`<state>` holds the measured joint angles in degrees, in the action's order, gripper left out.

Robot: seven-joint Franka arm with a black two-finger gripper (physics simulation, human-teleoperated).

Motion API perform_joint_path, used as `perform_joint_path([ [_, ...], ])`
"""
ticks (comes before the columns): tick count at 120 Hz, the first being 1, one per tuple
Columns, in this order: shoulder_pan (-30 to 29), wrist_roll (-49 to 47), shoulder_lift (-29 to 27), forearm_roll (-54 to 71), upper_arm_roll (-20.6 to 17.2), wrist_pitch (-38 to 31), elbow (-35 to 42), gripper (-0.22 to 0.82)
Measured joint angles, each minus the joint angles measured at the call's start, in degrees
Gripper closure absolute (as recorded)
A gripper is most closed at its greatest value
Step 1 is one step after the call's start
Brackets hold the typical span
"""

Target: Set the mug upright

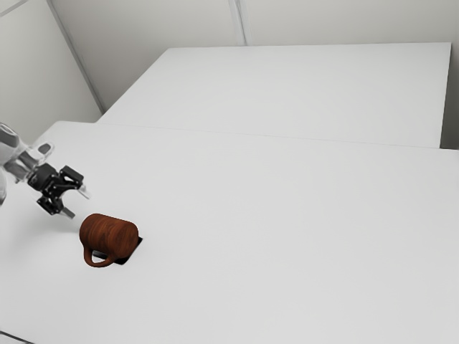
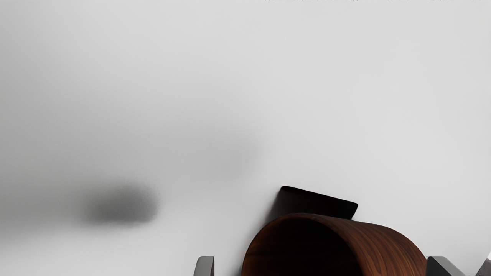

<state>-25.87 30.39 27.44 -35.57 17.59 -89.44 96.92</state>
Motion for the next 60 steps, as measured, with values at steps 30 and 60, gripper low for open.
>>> perform_joint_path([
  [30, -0.4, 2.4, 0.6, -7.6, 0.3, 2.7, 5.5, 0.0],
  [60, -0.4, -0.7, 0.3, -11.1, 0.3, 8.4, 7.9, 0.0],
])
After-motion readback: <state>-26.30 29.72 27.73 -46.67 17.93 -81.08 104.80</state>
